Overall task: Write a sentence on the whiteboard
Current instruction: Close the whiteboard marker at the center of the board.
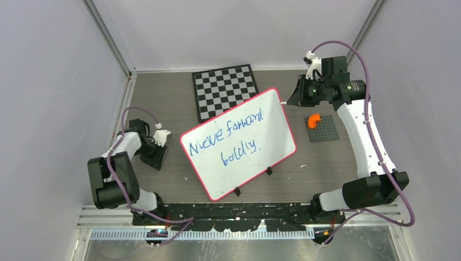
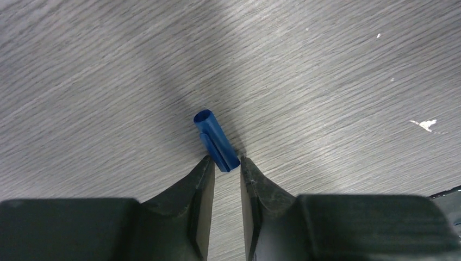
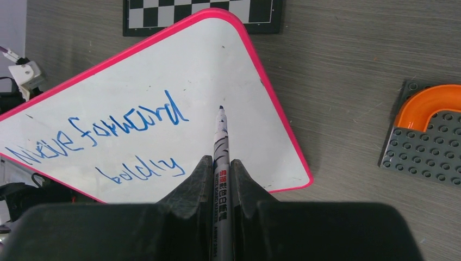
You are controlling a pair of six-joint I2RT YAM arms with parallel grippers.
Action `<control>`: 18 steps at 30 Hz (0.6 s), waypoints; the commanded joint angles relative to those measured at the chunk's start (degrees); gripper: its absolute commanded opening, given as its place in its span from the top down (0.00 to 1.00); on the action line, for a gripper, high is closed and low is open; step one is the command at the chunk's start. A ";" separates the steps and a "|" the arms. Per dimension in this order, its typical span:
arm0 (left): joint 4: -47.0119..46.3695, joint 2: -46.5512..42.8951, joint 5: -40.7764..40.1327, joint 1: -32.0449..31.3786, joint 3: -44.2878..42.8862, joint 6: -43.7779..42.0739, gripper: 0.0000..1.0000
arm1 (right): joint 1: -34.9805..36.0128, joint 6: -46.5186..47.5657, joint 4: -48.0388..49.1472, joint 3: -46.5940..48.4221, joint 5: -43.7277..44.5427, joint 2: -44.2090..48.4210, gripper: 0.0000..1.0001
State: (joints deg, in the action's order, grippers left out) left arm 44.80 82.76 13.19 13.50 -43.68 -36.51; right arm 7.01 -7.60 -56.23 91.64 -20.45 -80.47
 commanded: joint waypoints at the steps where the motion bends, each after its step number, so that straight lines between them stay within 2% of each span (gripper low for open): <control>1: -0.18 -0.48 -2.07 -0.03 2.95 0.77 0.77 | -0.15 0.59 -0.01 3.12 -2.77 0.27 1.00; 5: -1.22 0.23 -1.15 -0.01 0.26 4.01 0.79 | -0.20 0.57 -0.19 3.91 -4.17 -0.12 1.00; 10: 1.53 3.31 2.90 -0.26 -3.05 4.12 0.74 | -0.17 0.88 -0.47 4.08 -3.44 0.34 1.00; 18: -0.59 3.75 1.58 -1.14 -3.05 4.41 0.71 | -0.23 1.13 -0.84 4.34 -3.59 0.40 1.00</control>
State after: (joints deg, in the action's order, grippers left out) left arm 46.19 85.19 13.32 13.02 -45.87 -32.93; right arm 7.01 -7.33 -57.36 93.45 -23.22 -80.68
